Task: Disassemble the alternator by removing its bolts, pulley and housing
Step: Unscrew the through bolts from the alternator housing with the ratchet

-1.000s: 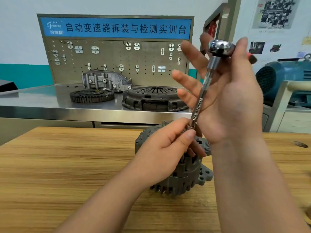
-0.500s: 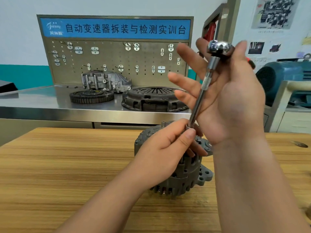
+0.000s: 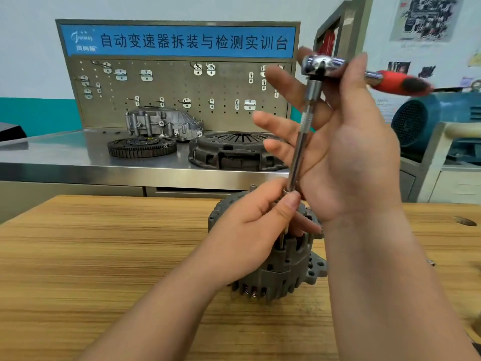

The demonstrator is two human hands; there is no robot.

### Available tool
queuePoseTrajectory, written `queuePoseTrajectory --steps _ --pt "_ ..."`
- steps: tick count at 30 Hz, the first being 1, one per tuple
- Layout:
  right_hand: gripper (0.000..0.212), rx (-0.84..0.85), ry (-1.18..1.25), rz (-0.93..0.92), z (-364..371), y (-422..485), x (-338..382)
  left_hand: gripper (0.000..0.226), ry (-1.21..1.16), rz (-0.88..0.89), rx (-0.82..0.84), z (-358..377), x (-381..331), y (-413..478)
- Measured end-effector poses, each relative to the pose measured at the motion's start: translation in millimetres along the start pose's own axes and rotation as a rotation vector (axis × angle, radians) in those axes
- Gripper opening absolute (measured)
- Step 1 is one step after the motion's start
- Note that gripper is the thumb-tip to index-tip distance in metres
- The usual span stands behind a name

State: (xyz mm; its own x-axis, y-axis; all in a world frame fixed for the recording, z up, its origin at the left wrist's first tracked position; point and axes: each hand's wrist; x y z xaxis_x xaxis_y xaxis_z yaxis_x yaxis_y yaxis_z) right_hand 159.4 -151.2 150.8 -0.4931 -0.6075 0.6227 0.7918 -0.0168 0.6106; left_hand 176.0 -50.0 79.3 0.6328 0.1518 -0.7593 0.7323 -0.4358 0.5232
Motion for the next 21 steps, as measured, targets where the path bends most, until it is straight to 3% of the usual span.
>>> queuePoseTrajectory --steps 2,5,8,12,16,19,21 --pt "0.039 -0.023 0.01 -0.013 -0.9 0.0 -1.0 0.029 -0.002 -0.01 0.003 -0.5 -0.6 0.9" --pt "0.018 -0.009 -0.033 -0.179 1.8 -2.6 -4.9 0.025 0.002 -0.007 -0.029 0.3 0.3 2.4" --pt "0.033 0.023 -0.074 -0.305 5.8 -2.9 -6.0 0.014 0.004 -0.002 -0.037 0.3 1.4 2.3" --pt "0.03 -0.022 -0.006 -0.214 4.5 -4.0 -6.1 0.022 0.01 0.002 -0.013 0.7 2.3 3.1" --pt "0.044 -0.089 0.061 -0.09 1.6 -1.1 -1.8 0.029 -0.013 -0.028 0.038 2.9 1.3 1.4" --pt "0.021 -0.069 -0.008 -0.191 3.1 -3.7 -3.4 0.026 0.002 -0.049 0.001 3.2 2.1 3.1" --pt "0.017 -0.012 -0.087 -0.274 5.4 -4.5 -3.7 0.016 0.035 -0.045 -0.023 2.4 3.9 3.9"
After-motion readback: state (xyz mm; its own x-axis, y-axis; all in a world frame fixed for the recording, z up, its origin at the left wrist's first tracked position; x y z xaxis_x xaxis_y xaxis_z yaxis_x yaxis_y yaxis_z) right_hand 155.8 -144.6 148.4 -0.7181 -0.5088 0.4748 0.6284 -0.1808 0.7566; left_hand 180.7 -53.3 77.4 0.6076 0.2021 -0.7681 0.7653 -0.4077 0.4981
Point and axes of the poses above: each hand's wrist, its own y-axis towards the middle knuckle, its own z-axis out of the palm, x = y × z, and after that the axes turned 6 degrees about y, right-handed
